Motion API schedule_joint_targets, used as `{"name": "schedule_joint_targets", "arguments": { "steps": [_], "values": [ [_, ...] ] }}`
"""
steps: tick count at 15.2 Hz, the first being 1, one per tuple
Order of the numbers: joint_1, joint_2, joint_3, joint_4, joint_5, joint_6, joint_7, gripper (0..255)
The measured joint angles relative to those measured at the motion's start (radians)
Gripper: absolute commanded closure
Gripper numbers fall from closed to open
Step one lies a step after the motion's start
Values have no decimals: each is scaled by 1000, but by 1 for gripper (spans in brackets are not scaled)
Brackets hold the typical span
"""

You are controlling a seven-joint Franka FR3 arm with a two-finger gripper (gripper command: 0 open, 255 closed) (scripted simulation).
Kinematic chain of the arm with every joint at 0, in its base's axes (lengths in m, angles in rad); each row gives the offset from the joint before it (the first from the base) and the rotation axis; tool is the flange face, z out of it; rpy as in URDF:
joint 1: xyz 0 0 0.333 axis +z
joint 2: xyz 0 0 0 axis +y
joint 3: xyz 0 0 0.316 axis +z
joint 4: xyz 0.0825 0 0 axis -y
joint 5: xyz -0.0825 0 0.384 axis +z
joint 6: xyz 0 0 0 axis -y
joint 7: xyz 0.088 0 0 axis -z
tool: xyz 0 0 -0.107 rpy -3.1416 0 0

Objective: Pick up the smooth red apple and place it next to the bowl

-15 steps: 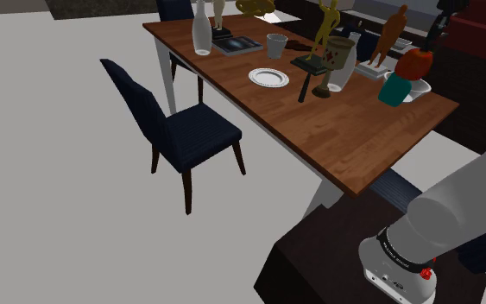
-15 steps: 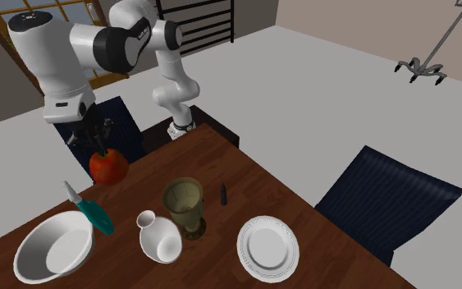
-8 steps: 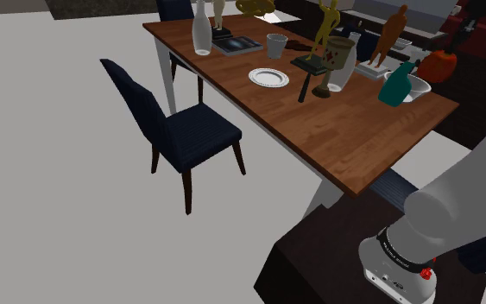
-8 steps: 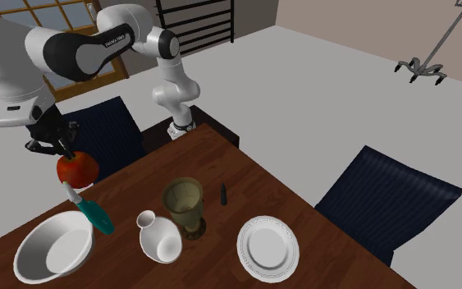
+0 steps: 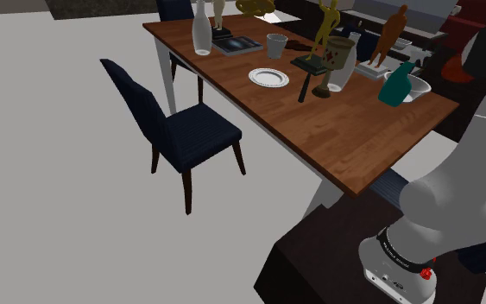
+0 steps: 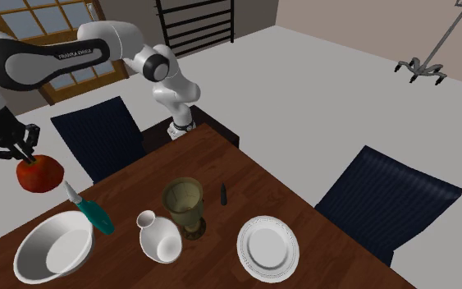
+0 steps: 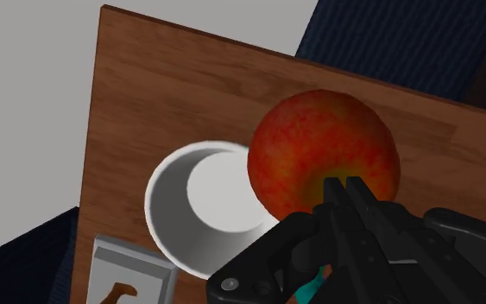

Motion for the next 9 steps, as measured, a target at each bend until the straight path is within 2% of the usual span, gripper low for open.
{"name": "schedule_joint_targets", "arguments": {
  "steps": [1, 3, 9],
  "values": [
    [-50, 43, 2, 66, 30, -27, -24, 255],
    [-79, 70, 5, 82, 47, -20, -44, 255],
    [-43, 41, -1, -40, 28, 72, -51, 255]
  ]
}}
